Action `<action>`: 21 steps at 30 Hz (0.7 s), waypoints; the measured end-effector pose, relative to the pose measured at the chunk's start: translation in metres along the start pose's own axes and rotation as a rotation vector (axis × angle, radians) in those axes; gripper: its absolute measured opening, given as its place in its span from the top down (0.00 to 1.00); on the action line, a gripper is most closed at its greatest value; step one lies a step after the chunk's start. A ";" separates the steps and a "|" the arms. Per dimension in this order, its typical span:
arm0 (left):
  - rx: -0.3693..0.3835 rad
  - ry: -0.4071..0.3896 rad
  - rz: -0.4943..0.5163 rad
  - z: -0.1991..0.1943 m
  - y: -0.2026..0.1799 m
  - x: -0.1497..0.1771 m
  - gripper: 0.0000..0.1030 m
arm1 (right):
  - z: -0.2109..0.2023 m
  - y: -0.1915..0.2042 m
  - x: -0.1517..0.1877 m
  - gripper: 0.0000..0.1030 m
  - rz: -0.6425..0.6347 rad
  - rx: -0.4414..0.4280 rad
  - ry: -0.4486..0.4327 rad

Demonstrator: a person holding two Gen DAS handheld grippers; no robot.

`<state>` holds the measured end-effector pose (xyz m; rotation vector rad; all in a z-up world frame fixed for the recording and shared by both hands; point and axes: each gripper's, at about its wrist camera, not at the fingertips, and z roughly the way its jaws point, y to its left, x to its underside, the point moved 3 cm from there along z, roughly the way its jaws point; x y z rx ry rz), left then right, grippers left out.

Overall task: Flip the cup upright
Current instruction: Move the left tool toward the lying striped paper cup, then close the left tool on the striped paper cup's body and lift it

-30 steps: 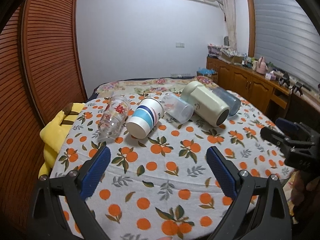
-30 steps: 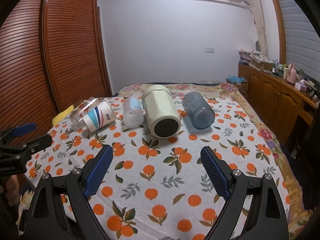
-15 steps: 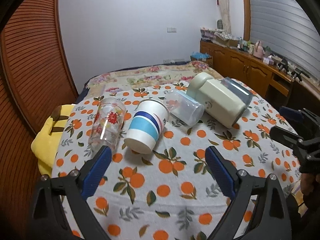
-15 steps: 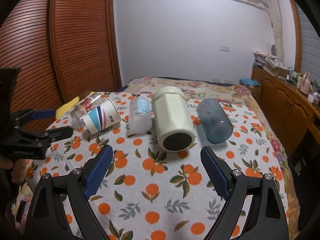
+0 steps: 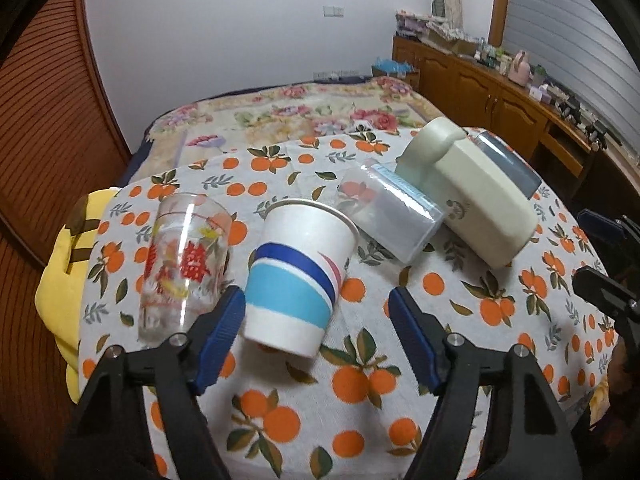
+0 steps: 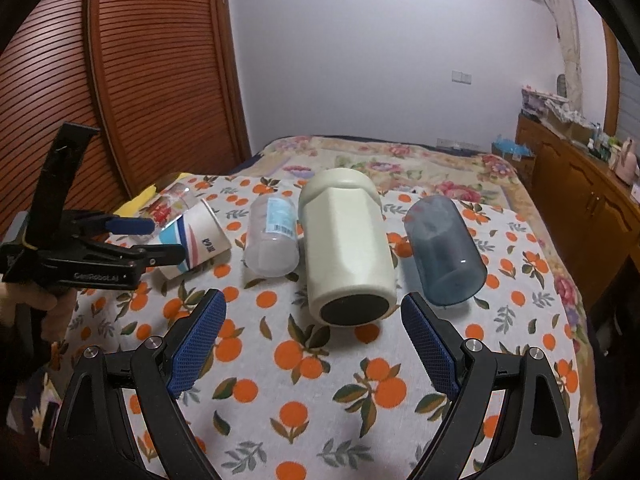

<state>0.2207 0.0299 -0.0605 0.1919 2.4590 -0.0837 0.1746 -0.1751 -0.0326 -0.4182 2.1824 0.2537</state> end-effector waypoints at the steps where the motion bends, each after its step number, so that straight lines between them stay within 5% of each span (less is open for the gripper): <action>1: -0.008 0.010 0.008 0.003 0.000 -0.004 0.28 | 0.002 -0.001 -0.002 0.12 -0.001 -0.002 0.004; 21: -0.050 0.144 0.093 0.047 0.004 -0.009 0.34 | 0.020 -0.006 -0.011 0.12 0.006 -0.017 0.006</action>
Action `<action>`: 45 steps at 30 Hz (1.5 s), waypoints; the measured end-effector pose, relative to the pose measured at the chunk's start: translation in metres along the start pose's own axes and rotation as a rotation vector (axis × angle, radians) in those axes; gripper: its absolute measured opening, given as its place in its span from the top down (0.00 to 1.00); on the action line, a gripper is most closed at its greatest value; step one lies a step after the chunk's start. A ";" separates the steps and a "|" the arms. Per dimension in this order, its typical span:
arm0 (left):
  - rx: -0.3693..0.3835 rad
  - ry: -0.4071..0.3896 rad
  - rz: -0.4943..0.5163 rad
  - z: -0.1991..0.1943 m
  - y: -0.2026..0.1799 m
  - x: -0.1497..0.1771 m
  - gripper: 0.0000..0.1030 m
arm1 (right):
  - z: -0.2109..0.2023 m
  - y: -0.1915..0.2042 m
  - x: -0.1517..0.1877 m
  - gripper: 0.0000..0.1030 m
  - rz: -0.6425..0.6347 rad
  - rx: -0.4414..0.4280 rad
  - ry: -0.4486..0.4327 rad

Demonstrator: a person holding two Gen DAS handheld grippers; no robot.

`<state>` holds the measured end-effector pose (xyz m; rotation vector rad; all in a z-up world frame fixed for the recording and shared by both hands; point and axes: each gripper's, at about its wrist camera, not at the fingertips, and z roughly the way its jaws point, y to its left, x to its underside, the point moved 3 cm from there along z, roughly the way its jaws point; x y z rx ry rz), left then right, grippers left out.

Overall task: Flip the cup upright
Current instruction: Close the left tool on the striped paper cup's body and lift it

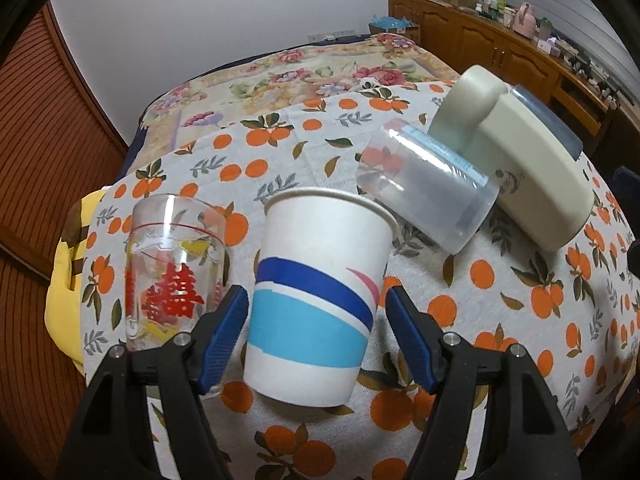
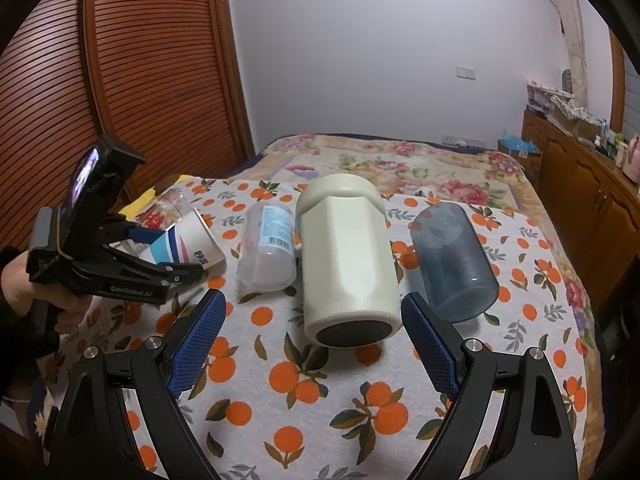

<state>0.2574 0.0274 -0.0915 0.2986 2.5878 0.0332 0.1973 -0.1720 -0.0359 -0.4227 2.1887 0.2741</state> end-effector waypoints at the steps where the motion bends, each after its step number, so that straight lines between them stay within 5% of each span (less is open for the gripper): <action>1: 0.003 0.003 0.003 0.001 -0.001 0.001 0.41 | 0.000 0.000 0.000 0.12 0.000 0.004 0.000; 7: -0.009 -0.047 0.009 -0.012 -0.004 0.005 0.44 | -0.011 -0.001 0.004 0.12 0.006 0.014 -0.012; 19: 0.096 -0.172 -0.042 -0.076 -0.046 0.037 0.44 | -0.054 0.005 0.025 0.12 0.009 0.057 -0.061; 38: 0.264 -0.161 -0.172 -0.078 -0.117 0.085 0.43 | -0.092 -0.020 0.076 0.12 0.083 0.148 -0.039; 45: 0.250 -0.162 -0.169 -0.069 -0.124 0.078 0.42 | -0.092 -0.021 0.082 0.12 0.096 0.147 -0.025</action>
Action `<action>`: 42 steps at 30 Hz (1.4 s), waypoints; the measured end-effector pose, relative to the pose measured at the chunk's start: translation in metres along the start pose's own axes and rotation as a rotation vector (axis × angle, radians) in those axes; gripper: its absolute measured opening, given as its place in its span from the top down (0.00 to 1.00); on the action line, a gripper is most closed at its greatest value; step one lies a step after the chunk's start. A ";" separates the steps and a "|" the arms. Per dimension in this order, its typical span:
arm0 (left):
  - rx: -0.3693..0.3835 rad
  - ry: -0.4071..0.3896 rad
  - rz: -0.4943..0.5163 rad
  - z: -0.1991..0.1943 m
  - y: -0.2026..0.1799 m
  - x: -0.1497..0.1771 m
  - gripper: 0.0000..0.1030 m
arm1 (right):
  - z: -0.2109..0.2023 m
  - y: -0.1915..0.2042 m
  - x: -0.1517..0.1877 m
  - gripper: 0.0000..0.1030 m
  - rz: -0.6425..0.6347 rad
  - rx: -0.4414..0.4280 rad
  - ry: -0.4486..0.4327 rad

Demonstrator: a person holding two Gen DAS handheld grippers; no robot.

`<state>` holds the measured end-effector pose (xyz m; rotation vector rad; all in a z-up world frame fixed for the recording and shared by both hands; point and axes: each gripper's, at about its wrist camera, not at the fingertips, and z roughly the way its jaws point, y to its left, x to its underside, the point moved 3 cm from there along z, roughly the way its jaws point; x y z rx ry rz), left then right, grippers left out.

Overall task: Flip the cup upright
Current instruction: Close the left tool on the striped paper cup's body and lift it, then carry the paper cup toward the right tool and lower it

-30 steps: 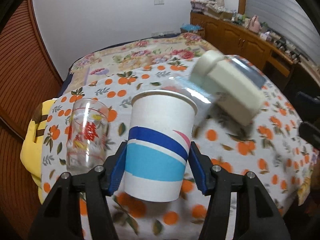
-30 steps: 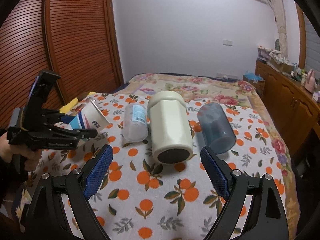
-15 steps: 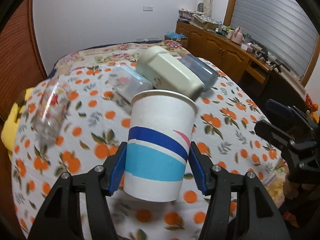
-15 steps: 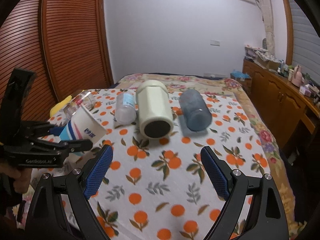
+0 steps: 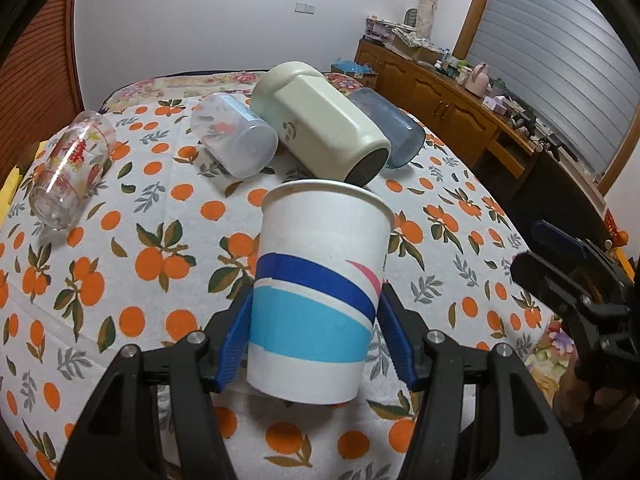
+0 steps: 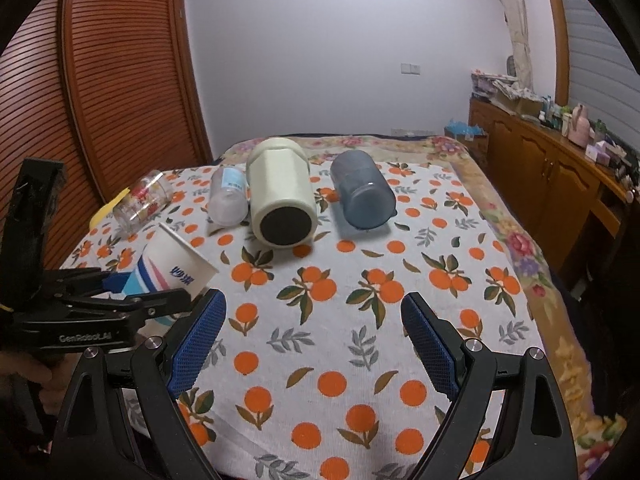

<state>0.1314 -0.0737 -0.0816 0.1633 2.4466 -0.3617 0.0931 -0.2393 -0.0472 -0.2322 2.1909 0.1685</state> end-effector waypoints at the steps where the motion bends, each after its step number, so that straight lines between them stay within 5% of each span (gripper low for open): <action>1: 0.003 0.003 -0.006 0.001 0.000 -0.001 0.42 | 0.000 0.000 0.000 0.12 0.000 -0.002 0.002; 15: 0.019 0.016 -0.031 0.006 0.006 -0.004 0.37 | 0.005 0.006 0.002 0.12 0.004 -0.010 0.017; 23: 0.015 -0.039 -0.029 -0.025 0.011 -0.005 0.36 | 0.006 0.019 0.001 0.12 -0.009 -0.032 0.028; 32: -0.146 -0.143 0.001 -0.067 0.044 -0.002 0.28 | 0.017 0.044 -0.008 0.16 0.020 -0.082 0.090; 42: -0.201 -0.168 -0.032 -0.077 0.074 0.013 0.26 | 0.049 0.072 -0.021 0.17 0.073 -0.150 0.231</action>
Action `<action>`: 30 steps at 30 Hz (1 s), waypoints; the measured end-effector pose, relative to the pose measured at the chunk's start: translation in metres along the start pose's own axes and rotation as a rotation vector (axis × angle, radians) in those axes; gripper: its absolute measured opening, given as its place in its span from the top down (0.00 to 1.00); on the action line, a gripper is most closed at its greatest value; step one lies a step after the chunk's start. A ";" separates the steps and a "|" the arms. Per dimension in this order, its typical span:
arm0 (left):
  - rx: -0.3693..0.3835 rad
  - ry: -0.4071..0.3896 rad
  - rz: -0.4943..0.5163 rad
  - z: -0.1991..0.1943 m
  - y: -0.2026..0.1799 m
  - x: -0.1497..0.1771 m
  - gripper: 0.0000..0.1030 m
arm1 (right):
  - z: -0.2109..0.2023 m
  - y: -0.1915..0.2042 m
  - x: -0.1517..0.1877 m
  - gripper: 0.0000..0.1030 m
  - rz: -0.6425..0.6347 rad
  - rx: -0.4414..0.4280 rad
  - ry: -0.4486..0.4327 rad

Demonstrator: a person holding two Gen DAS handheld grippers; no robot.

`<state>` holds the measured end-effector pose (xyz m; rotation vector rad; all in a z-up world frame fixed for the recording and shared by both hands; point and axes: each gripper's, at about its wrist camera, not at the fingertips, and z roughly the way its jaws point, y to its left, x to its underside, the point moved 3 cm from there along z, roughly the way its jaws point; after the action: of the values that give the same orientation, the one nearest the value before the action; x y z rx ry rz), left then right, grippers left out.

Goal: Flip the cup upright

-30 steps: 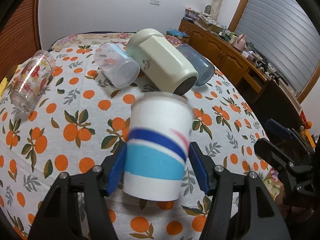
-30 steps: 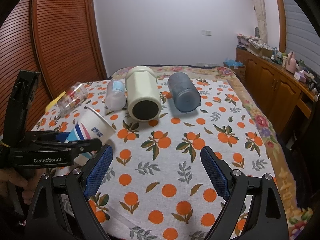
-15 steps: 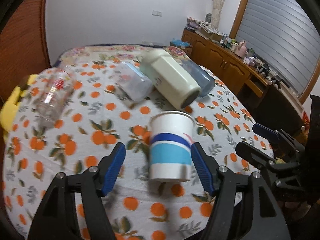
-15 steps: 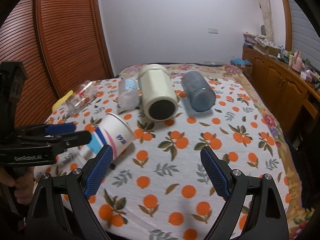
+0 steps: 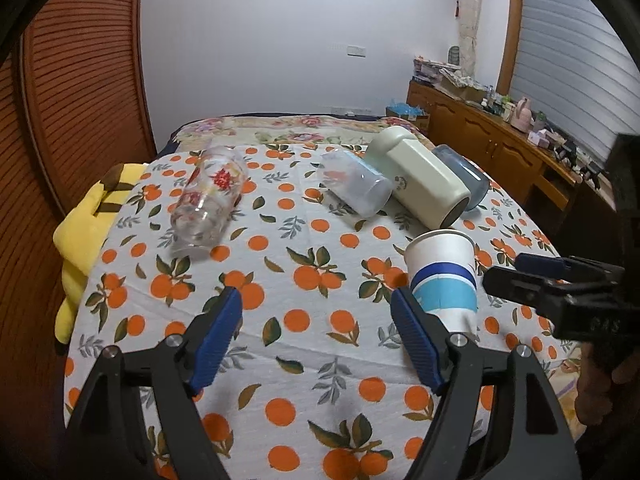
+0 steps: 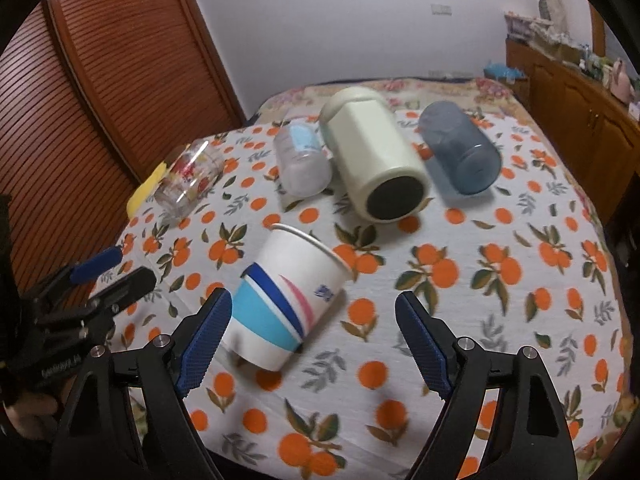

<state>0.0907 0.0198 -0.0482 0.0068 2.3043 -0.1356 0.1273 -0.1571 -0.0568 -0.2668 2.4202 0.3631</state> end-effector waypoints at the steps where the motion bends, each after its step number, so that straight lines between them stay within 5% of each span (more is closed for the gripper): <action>1: -0.002 -0.002 -0.002 -0.001 0.001 0.001 0.26 | 0.003 0.002 -0.002 0.17 0.004 0.001 0.011; 22: -0.001 0.001 -0.018 -0.005 0.001 0.007 0.26 | 0.054 -0.023 0.003 0.20 0.123 -0.003 0.221; 30: 0.002 0.008 -0.010 -0.003 -0.003 0.009 0.26 | 0.057 -0.033 -0.007 0.20 0.118 0.005 0.221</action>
<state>0.0820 0.0172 -0.0523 -0.0029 2.3122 -0.1434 0.1751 -0.1690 -0.1005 -0.1694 2.6620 0.3987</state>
